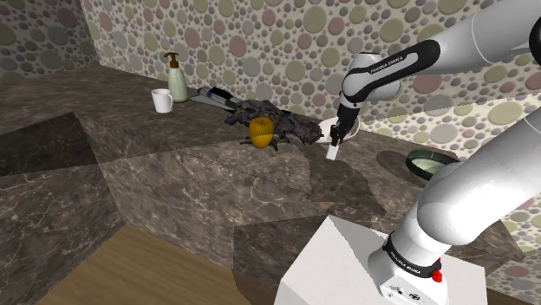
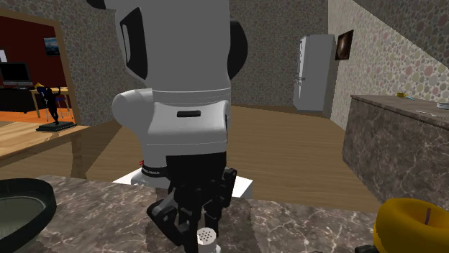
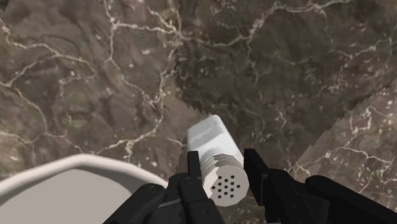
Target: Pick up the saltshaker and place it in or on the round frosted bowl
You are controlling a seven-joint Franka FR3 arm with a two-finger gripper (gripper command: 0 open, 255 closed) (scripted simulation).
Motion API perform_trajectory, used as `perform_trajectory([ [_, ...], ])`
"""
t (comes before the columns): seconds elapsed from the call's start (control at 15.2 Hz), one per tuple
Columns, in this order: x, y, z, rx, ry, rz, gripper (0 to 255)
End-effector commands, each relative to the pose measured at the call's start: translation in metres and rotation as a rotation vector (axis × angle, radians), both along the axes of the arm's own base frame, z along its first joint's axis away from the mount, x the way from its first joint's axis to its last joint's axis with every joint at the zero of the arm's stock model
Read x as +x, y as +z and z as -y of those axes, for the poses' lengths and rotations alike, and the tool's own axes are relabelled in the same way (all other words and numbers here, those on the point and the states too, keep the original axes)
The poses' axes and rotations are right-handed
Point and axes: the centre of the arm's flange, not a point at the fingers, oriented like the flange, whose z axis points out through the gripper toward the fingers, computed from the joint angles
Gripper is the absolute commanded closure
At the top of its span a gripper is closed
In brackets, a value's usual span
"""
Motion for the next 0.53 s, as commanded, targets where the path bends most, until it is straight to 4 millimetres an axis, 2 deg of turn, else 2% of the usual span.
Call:
perform_trajectory([
  [0.0,0.000,0.000,0.000,0.000,0.000,0.000,255],
  [0.33,0.000,0.000,0.000,0.000,0.000,0.000,255],
  [0.46,0.000,0.010,0.000,0.000,0.000,0.000,255],
])
